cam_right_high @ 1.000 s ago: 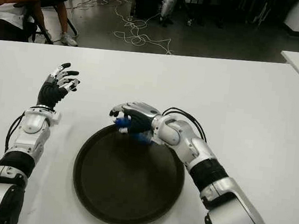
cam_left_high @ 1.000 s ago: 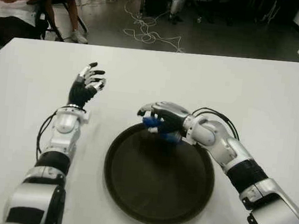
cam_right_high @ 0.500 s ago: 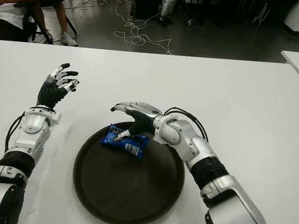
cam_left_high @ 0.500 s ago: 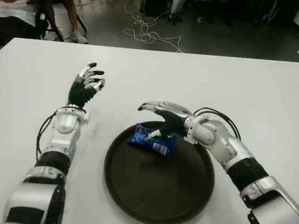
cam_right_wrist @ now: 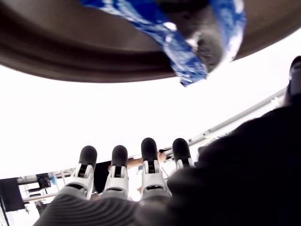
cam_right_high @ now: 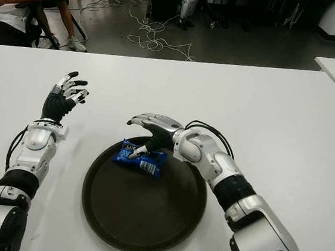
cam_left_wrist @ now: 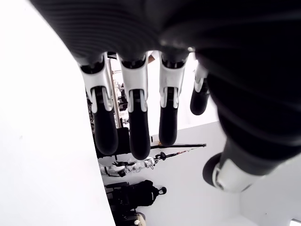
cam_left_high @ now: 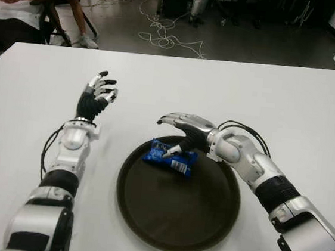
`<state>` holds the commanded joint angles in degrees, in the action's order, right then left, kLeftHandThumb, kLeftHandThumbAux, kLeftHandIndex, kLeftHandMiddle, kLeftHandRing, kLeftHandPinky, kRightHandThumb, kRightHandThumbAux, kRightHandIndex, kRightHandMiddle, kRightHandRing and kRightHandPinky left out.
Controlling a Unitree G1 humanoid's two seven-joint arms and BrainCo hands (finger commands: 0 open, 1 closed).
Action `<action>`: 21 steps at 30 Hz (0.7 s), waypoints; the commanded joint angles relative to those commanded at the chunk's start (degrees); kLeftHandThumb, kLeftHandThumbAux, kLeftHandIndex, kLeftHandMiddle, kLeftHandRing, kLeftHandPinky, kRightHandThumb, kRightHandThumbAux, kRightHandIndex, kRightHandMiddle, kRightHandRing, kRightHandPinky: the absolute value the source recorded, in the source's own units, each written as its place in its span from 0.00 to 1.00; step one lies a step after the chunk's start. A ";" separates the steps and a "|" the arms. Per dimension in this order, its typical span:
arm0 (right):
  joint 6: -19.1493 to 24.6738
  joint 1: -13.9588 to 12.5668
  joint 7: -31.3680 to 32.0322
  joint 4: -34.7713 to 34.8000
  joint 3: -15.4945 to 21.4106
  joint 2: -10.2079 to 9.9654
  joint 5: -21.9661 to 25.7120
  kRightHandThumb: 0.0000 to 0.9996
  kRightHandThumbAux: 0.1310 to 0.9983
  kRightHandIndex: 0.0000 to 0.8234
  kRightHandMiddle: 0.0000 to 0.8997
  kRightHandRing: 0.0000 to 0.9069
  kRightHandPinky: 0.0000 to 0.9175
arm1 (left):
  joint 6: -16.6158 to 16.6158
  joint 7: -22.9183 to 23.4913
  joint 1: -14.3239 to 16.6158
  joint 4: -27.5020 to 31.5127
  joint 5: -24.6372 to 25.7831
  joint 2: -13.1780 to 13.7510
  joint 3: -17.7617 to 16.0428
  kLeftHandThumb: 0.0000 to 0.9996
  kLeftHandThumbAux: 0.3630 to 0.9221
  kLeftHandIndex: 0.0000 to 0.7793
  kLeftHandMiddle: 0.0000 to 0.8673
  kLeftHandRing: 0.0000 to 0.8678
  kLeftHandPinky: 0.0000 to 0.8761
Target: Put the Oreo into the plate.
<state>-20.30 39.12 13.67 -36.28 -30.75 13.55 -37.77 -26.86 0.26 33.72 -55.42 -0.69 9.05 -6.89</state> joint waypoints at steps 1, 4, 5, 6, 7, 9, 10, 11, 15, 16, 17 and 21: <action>0.05 0.04 -0.06 -0.02 0.03 0.04 -0.07 0.00 0.29 0.00 0.00 0.00 0.00 | 0.02 -0.05 0.02 -0.01 -0.02 -0.02 0.01 0.45 0.60 0.17 0.31 0.37 0.44; 0.13 0.28 -0.12 -0.14 0.26 0.32 -0.10 0.00 0.29 0.00 0.00 0.00 0.00 | 0.07 -0.20 0.10 -0.12 -0.08 -0.04 0.02 0.44 0.59 0.17 0.31 0.37 0.44; 0.13 0.39 -0.12 -0.21 0.34 0.43 -0.07 0.00 0.28 0.00 0.00 0.00 0.00 | 0.09 -0.25 0.12 -0.16 -0.09 -0.03 0.02 0.45 0.59 0.17 0.31 0.38 0.45; -0.15 1.43 0.42 -0.83 0.97 1.12 0.48 0.00 0.28 0.00 0.00 0.00 0.00 | 0.11 -0.30 0.16 -0.21 -0.11 -0.03 0.03 0.45 0.59 0.17 0.31 0.37 0.45; -0.37 2.21 0.81 -1.32 1.42 1.62 0.88 0.00 0.28 0.00 0.00 0.00 0.00 | 0.12 -0.34 0.20 -0.25 -0.13 -0.02 0.03 0.45 0.60 0.17 0.31 0.37 0.45; -0.81 3.81 1.80 -2.03 2.51 2.79 1.85 0.00 0.28 0.00 0.00 0.00 0.00 | 0.05 -0.26 0.24 -0.33 -0.06 -0.04 0.00 0.46 0.60 0.17 0.31 0.38 0.45; -1.03 4.50 2.24 -2.17 3.15 3.45 2.38 0.00 0.28 0.00 0.00 0.00 0.00 | -0.03 -0.14 0.25 -0.35 0.02 -0.05 -0.03 0.46 0.60 0.17 0.31 0.38 0.46; -1.23 5.00 2.53 -2.35 3.59 3.88 2.74 0.00 0.27 0.00 0.00 0.00 0.00 | -0.08 -0.06 0.28 -0.40 0.07 -0.07 -0.06 0.47 0.60 0.17 0.31 0.38 0.46; -1.60 6.09 2.61 -1.44 6.11 6.28 4.22 0.00 0.28 0.00 0.00 0.00 0.00 | -0.33 0.29 0.35 -0.51 0.26 -0.10 -0.11 0.47 0.59 0.17 0.30 0.38 0.45; -1.32 5.98 2.32 -0.59 6.81 6.76 4.48 0.00 0.28 0.00 0.00 0.00 0.00 | -0.40 0.37 0.37 -0.51 0.31 -0.11 -0.12 0.47 0.59 0.17 0.30 0.38 0.45; -1.00 5.74 1.34 -0.10 8.29 7.72 5.14 0.00 0.28 0.00 0.00 0.00 0.00 | -0.41 0.46 0.39 -0.48 0.41 -0.16 -0.17 0.47 0.59 0.17 0.31 0.38 0.46; 0.20 5.38 -0.88 0.10 11.88 9.55 6.98 0.00 0.32 0.00 0.00 0.00 0.00 | -0.22 0.76 0.50 -0.56 0.72 -0.17 -0.34 0.46 0.54 0.18 0.32 0.38 0.46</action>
<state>-20.10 44.51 12.79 -36.18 -18.87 23.10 -30.78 -27.09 1.02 34.22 -55.98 0.03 8.88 -7.23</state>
